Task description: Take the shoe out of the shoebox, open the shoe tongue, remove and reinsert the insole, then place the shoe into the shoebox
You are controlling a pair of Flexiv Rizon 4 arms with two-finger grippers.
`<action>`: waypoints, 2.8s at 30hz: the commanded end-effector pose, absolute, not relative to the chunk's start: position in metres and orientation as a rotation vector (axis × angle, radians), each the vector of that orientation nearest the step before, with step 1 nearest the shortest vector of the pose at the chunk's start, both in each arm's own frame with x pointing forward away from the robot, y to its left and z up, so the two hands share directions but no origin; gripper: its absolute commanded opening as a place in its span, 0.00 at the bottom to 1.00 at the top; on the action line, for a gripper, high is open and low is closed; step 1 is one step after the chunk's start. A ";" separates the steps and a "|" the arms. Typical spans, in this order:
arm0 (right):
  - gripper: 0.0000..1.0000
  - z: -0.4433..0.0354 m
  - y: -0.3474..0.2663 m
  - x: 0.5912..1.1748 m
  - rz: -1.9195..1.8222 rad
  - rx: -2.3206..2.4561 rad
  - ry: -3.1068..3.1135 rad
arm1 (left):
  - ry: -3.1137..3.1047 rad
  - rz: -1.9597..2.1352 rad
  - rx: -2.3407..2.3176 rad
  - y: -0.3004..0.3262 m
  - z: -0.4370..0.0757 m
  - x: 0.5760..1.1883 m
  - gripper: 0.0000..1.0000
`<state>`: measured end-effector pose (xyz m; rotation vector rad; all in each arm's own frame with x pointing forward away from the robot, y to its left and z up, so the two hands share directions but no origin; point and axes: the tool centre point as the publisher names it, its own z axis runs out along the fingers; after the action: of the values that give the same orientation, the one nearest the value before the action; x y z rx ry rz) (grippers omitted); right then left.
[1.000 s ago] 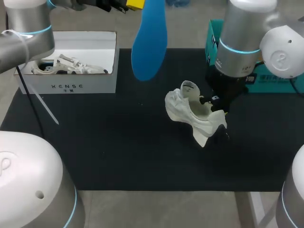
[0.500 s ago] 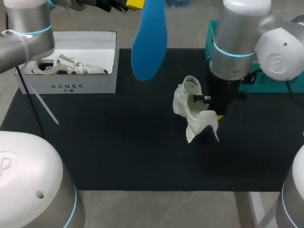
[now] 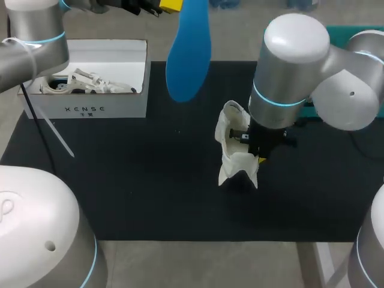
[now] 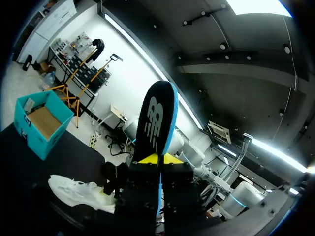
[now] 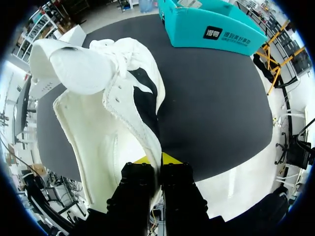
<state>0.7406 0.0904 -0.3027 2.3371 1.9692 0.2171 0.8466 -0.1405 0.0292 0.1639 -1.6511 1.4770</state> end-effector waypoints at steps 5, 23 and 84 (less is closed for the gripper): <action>0.00 -0.323 0.091 0.738 0.270 2.316 2.004 | -1.652 1.477 0.165 -0.140 0.029 0.846 0.00; 0.00 -0.396 0.093 0.739 0.337 2.384 1.962 | -1.652 1.477 0.165 -0.140 0.029 0.846 0.00; 1.00 -0.234 0.071 0.763 1.578 2.625 2.390 | -1.652 1.477 0.165 -0.140 0.029 0.846 0.00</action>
<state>0.7643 0.0713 -0.2297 2.6299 2.3996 1.2729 0.8466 -0.1405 0.0292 0.1639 -1.6512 1.4770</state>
